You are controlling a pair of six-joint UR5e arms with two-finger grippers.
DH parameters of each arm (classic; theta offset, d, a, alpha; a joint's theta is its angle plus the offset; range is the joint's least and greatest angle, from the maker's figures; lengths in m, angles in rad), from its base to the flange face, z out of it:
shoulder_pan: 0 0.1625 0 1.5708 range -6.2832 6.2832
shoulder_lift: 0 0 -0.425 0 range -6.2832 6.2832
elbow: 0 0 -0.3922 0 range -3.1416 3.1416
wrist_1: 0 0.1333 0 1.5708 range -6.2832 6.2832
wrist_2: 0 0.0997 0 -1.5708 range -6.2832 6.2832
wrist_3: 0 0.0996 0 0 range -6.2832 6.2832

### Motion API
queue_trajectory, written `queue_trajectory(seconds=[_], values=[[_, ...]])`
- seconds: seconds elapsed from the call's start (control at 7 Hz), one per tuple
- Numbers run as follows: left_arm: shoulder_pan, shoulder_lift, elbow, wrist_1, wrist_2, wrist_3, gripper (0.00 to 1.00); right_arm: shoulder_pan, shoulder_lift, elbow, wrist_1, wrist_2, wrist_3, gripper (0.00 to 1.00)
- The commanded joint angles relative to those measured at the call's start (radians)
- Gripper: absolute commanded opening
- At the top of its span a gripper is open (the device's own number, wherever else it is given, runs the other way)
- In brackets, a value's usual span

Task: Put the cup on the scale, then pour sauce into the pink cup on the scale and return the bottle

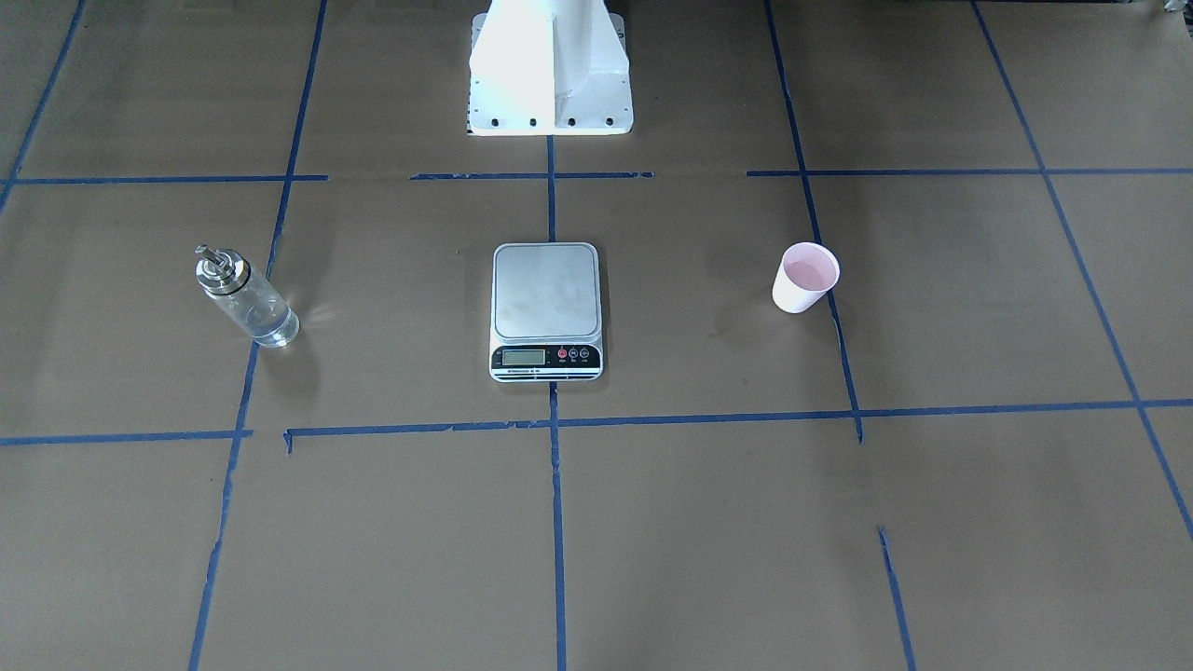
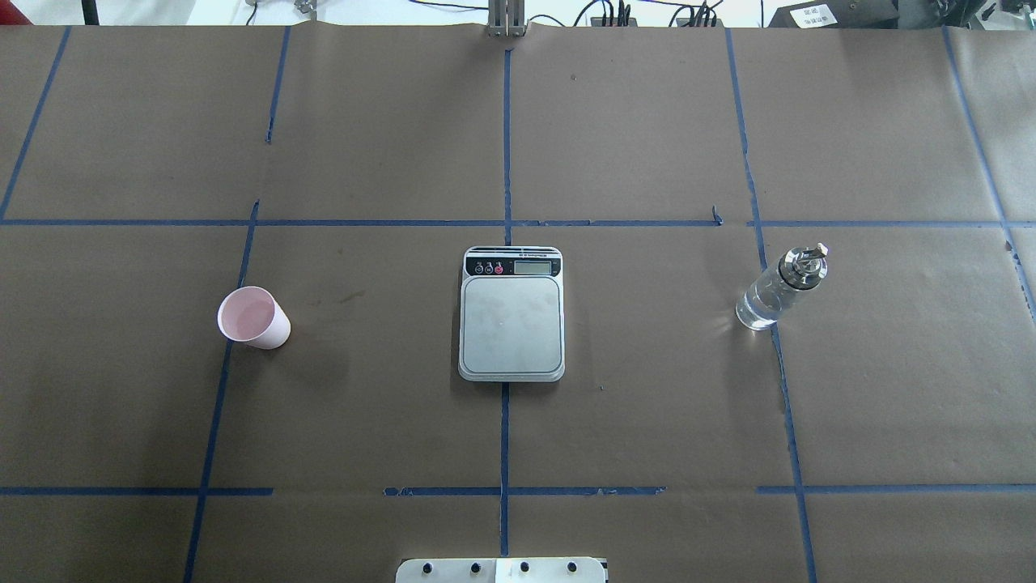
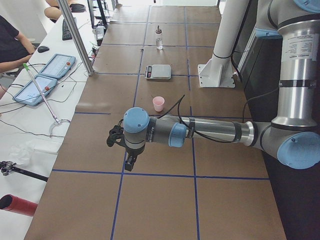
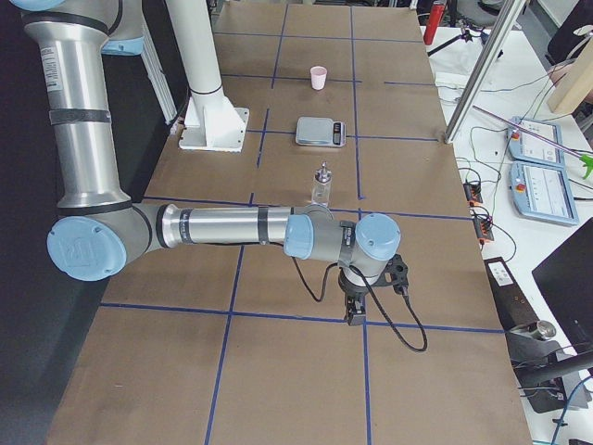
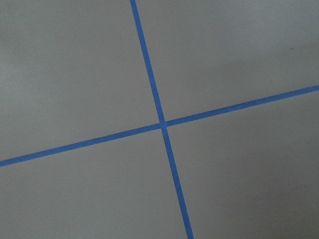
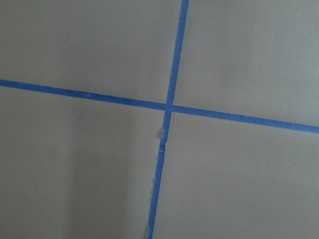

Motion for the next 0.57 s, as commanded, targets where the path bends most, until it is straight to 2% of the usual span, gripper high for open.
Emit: queue_trajectory(seconds=[0.0, 0.14, 0.29, 0.43], values=[[0.105, -0.001, -0.084, -0.057, -0.154, -0.231, 1.0, 0.0, -0.021, 0.055, 0.002, 0.034, 0.004, 1.0], [0.25, -0.003, -0.135, -0.114, -0.132, -0.418, 1.0, -0.002, -0.038, 0.093, 0.0, 0.043, 0.025, 1.0], [0.32, 0.005, -0.134, -0.242, -0.095, -0.498, 1.0, -0.002, -0.051, 0.126, 0.002, 0.062, 0.056, 1.0], [0.425, 0.0, -0.148, -0.319, -0.075, -0.672, 1.0, -0.002, -0.071, 0.141, 0.0, 0.066, 0.057, 1.0]])
